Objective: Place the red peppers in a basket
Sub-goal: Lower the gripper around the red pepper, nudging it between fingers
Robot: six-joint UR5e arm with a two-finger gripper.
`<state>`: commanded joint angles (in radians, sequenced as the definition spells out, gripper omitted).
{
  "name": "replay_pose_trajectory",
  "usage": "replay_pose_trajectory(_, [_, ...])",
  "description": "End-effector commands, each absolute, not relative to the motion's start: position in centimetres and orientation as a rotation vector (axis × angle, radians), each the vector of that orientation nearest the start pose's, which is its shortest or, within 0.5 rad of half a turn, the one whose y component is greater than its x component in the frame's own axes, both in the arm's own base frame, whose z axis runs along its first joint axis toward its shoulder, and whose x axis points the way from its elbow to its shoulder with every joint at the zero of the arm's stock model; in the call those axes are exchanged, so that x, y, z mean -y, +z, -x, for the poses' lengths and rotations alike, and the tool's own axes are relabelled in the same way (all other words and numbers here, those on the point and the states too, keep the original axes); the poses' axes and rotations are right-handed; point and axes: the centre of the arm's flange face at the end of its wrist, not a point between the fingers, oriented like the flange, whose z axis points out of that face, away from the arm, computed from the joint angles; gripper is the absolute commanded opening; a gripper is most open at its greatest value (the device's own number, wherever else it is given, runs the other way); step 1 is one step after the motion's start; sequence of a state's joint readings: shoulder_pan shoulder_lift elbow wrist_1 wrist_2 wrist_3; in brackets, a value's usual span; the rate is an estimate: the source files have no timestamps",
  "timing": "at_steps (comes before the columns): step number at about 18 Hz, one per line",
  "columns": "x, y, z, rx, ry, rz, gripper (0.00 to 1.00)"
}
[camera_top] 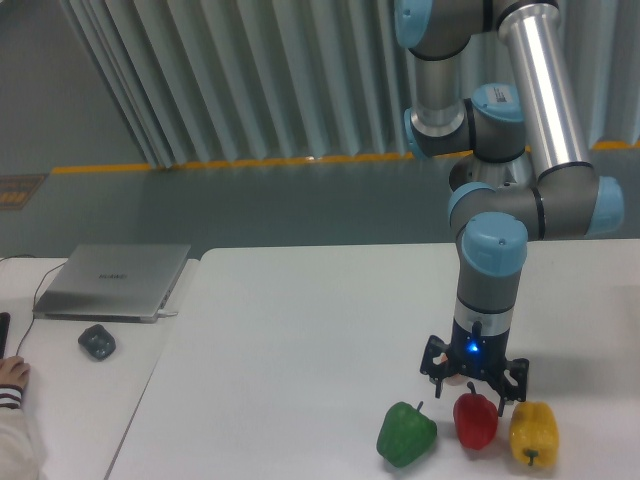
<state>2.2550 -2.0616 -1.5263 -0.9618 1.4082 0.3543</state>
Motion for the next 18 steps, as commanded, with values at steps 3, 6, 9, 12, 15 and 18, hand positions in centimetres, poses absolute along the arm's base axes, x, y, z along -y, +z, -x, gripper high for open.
replay_pose_trajectory(3, [-61.4, 28.5, 30.8, 0.460, -0.076, 2.889, 1.00])
replay_pose_trajectory(6, [-61.4, 28.2, 30.9, 0.460, -0.072, 2.897, 1.00])
replay_pose_trajectory(9, [-61.5, 28.1, 31.1, 0.460, -0.070, 2.895, 1.00])
replay_pose_trajectory(12, [-61.7, 27.6, 31.3, 0.424, -0.068, 2.905, 1.00])
replay_pose_trajectory(15, [-61.9, 27.4, 31.4, 0.424, -0.069, 2.906, 0.89])
replay_pose_trajectory(18, [-61.9, 27.5, 31.5, 0.426, -0.067, 2.905, 0.72])
